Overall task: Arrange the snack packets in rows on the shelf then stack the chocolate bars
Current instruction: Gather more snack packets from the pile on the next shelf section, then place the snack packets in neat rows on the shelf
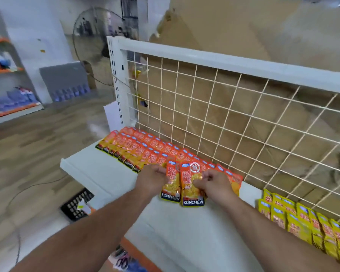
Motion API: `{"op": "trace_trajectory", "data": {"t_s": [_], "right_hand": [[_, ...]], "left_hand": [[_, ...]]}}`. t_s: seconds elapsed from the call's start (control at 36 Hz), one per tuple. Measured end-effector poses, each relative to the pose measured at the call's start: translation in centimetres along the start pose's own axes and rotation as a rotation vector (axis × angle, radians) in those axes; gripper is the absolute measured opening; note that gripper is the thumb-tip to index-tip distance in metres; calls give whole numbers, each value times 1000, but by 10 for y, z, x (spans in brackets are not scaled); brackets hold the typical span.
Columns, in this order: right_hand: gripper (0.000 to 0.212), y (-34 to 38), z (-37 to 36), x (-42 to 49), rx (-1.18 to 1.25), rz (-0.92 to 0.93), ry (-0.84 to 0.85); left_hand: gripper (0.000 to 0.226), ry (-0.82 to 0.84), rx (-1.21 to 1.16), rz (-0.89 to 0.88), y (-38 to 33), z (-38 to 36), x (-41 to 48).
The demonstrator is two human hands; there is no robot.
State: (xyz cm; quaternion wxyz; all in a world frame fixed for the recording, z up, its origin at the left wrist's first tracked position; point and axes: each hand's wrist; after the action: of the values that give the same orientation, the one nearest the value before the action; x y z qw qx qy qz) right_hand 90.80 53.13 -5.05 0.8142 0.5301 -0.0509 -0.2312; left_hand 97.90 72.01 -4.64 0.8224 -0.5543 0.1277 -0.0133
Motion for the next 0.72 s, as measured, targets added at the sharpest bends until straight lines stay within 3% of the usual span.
{"op": "trace_trajectory", "data": {"t_s": [0.31,0.39,0.5,0.72], "right_hand": [[30,17,-45,14,123,-101,-185],[26,26,-52,15,191,-123,-205],[29,31,-61,14,217,-152,-239],[33,24,-69,14,221,-228,-279]], "left_hand": [[18,138,345,-138,-3,20,72],[10,151,484,-237,-1,22,83],[19,157,669,-385,0,22,87],[14,206,638,-446,7,22,96]]}}
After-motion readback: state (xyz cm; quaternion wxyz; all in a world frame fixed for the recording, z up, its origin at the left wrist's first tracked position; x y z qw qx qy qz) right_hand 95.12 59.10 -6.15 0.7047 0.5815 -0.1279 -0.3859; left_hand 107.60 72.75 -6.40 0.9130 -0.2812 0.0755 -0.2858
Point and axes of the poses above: each hand's wrist, its own x-axis towards the middle knuckle, its own z-axis out of the back of the hand, y = z × x, and after that the axes turned 1 degree about -z, right-handed
